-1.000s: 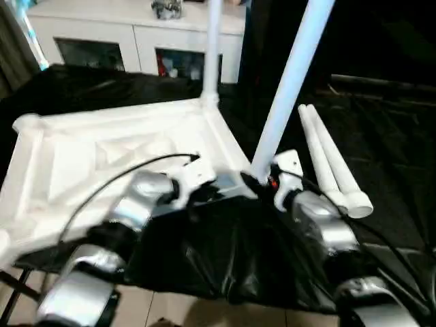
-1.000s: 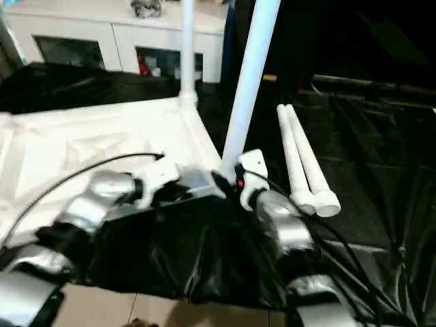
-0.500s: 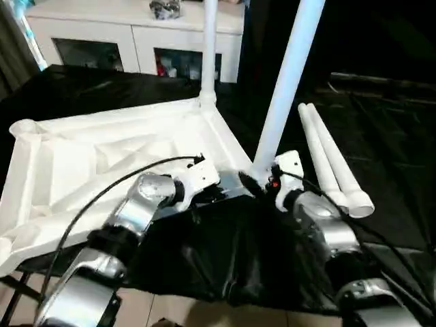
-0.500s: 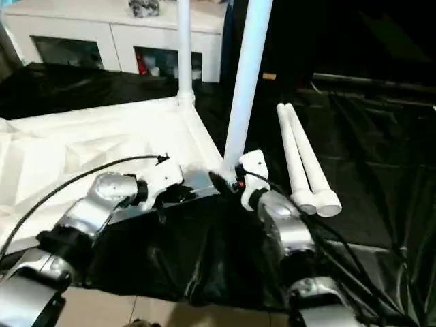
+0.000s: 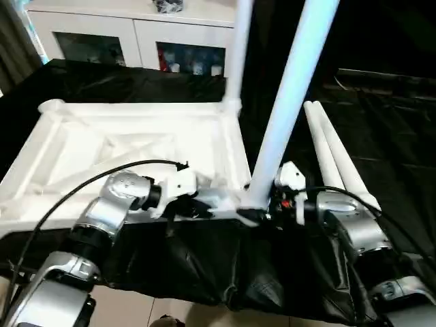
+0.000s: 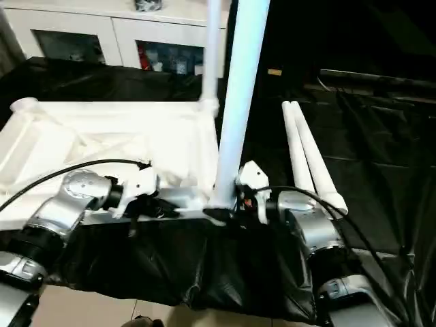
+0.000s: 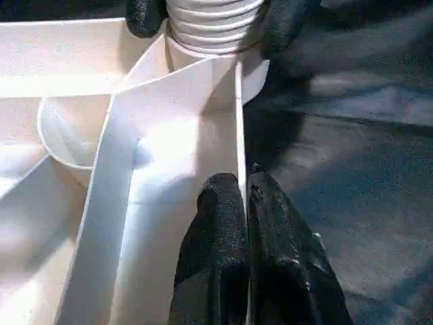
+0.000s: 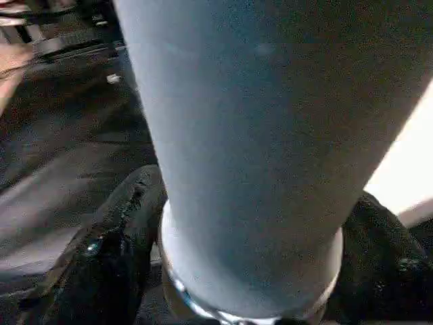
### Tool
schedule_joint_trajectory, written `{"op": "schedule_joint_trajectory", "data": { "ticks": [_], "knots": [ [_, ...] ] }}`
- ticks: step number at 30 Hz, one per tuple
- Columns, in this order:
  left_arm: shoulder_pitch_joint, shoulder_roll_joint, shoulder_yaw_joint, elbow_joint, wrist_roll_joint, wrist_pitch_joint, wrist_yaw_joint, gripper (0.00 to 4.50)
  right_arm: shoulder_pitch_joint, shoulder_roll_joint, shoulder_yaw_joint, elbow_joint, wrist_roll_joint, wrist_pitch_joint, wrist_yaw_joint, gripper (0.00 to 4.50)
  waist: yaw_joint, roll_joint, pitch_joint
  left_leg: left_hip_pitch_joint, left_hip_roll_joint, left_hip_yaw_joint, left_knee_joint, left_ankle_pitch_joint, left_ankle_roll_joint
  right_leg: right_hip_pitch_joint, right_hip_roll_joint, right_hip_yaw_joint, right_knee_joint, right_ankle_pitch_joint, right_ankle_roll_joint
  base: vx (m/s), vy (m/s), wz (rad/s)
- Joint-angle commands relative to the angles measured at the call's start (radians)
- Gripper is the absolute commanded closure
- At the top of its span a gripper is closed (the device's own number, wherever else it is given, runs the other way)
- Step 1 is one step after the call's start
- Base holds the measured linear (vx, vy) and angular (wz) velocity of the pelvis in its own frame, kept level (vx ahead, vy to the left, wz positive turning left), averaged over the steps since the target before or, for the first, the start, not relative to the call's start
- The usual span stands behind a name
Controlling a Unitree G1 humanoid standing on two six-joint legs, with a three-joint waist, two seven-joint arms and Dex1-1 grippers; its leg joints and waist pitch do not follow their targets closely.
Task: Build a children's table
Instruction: Rotate leg to tighten
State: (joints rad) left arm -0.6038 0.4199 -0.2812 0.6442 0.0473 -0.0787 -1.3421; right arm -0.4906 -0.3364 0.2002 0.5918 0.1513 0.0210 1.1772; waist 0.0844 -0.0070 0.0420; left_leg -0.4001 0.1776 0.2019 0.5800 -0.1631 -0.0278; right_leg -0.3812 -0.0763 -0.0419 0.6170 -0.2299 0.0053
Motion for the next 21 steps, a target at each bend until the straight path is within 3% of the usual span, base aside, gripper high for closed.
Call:
{"op": "schedule_joint_trajectory", "data": {
  "ticks": [1,8,11,12,13,14,16,19,20,21],
  "knots": [
    [-0.013,-0.007,-0.033,0.004,-0.007,-0.017,-0.041,4.50,-0.020,-0.005,0.029,-0.017,-0.008,0.005,0.035,1.32,0.000,-0.001,-0.058,0.038,0.068,-0.022,-0.061,-0.178,0.068,0.029,-0.074,0.036,-0.056,0.018,-0.288,0.000,0.000,0.00],
    [-0.017,-0.008,-0.029,0.017,-0.007,-0.016,-0.038,4.50,-0.017,0.013,0.020,-0.020,-0.001,0.028,0.027,1.70,0.002,-0.001,-0.061,0.037,0.067,-0.022,-0.058,-0.154,0.068,0.031,-0.074,0.036,-0.050,0.063,-0.293,0.000,0.000,0.00],
    [-0.019,-0.034,-0.017,0.022,0.006,0.007,0.033,4.50,-0.008,0.050,-0.020,-0.019,0.016,0.065,-0.072,1.74,0.002,0.000,-0.059,0.037,0.067,-0.023,-0.060,-0.163,0.063,0.028,-0.075,0.037,-0.052,0.045,-0.293,0.000,0.000,0.00],
    [-0.029,-0.058,-0.012,0.034,0.034,0.035,0.122,4.50,-0.004,0.082,-0.046,-0.008,0.011,0.061,-0.166,1.74,-0.003,0.001,-0.057,0.038,0.068,-0.023,-0.062,-0.189,0.047,0.024,-0.075,0.039,-0.054,0.010,-0.290,0.000,0.000,0.00],
    [-0.029,-0.058,-0.012,0.034,0.034,0.035,0.122,4.50,-0.004,0.082,-0.046,-0.008,0.011,0.061,-0.166,1.74,-0.004,0.000,-0.055,0.040,0.068,-0.023,-0.064,-0.212,0.038,0.022,-0.077,0.040,-0.060,-0.024,-0.287,0.000,0.000,0.00],
    [-0.040,-0.093,-0.004,0.044,0.051,0.070,0.213,4.50,-0.009,0.123,-0.071,0.022,-0.012,0.058,-0.302,1.75,-0.005,0.000,-0.054,0.042,0.067,-0.025,-0.066,-0.242,0.014,0.022,-0.080,0.042,-0.065,-0.086,-0.277,0.000,0.000,0.00],
    [-0.042,-0.111,0.001,0.042,0.048,0.090,0.240,4.50,-0.013,0.143,-0.082,0.040,-0.023,0.060,-0.367,1.75,-0.009,0.001,-0.052,0.043,0.066,-0.029,-0.071,-0.283,-0.021,0.021,-0.082,0.044,-0.074,-0.163,-0.252,0.000,0.000,0.00],
    [-0.036,-0.196,-0.014,0.023,0.081,0.156,0.365,4.50,-0.031,0.245,-0.125,0.109,-0.050,0.046,-0.617,1.76,-0.020,0.007,-0.047,0.044,0.065,-0.034,-0.079,-0.326,-0.053,0.015,-0.081,0.045,-0.078,-0.223,-0.232,0.000,0.000,0.00],
    [-0.036,-0.215,-0.015,0.020,0.084,0.170,0.389,4.50,-0.034,0.266,-0.129,0.118,-0.052,0.043,-0.653,1.76,-0.026,0.003,-0.047,0.044,0.063,-0.035,-0.079,-0.347,-0.060,0.016,-0.083,0.045,-0.084,-0.259,-0.219,0.000,0.000,0.00],
    [-0.035,-0.249,-0.015,0.016,0.086,0.187,0.425,4.50,-0.037,0.301,-0.130,0.128,-0.060,0.031,-0.705,1.76,-0.027,0.005,-0.047,0.048,0.064,-0.035,-0.078,-0.357,-0.060,0.010,-0.082,0.047,-0.088,-0.271,-0.210,0.000,0.000,0.00]
  ]
}}
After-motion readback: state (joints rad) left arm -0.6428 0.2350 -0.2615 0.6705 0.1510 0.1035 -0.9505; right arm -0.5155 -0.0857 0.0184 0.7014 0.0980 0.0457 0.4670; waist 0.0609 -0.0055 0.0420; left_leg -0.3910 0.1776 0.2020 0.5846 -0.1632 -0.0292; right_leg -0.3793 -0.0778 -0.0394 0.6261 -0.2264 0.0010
